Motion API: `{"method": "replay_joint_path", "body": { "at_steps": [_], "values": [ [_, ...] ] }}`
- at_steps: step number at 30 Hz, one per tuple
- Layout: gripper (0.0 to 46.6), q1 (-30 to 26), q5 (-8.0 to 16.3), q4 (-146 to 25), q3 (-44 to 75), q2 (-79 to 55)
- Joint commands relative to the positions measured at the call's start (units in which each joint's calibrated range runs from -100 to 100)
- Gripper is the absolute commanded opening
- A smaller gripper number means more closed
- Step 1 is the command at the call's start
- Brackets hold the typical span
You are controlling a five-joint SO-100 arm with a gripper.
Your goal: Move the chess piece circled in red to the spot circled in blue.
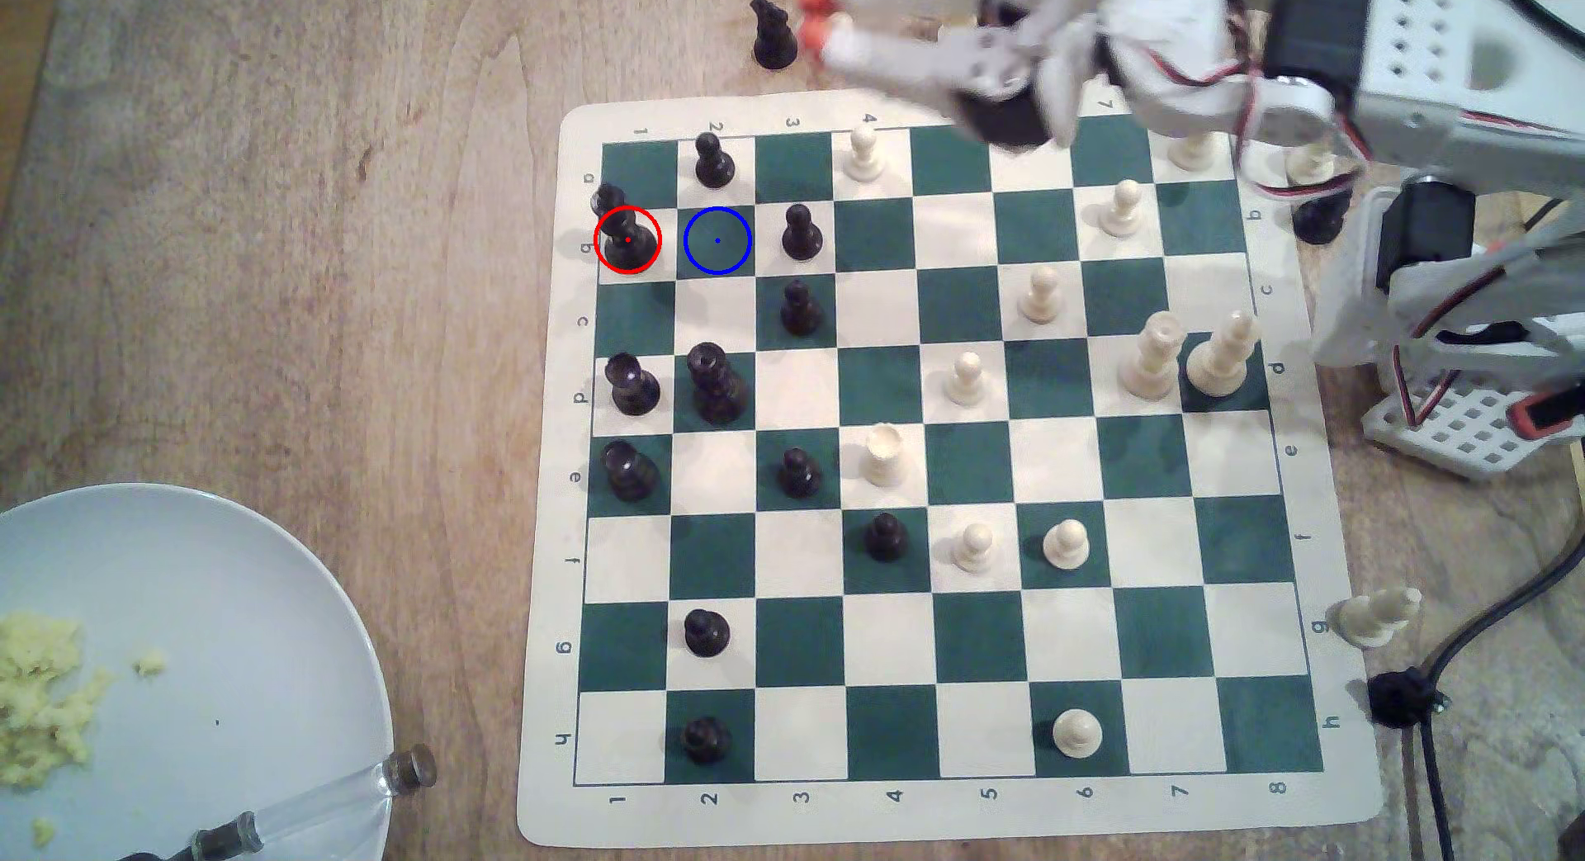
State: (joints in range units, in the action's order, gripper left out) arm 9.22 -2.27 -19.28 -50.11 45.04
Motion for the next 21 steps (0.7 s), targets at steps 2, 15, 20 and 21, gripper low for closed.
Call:
{"method": "replay_joint_path", "body": {
  "at_steps": [2,15,20,21],
  "values": [
    [2.4,-0.7,1.1,-6.5,15.1,-8.4],
    [5.7,-0.6,7.7,-12.6,32.6,-29.4],
    [6.3,-0.3,9.9,-12.6,38.6,-35.7],
    [6.5,-0.3,10.2,-12.7,40.5,-38.0]
  ]
}}
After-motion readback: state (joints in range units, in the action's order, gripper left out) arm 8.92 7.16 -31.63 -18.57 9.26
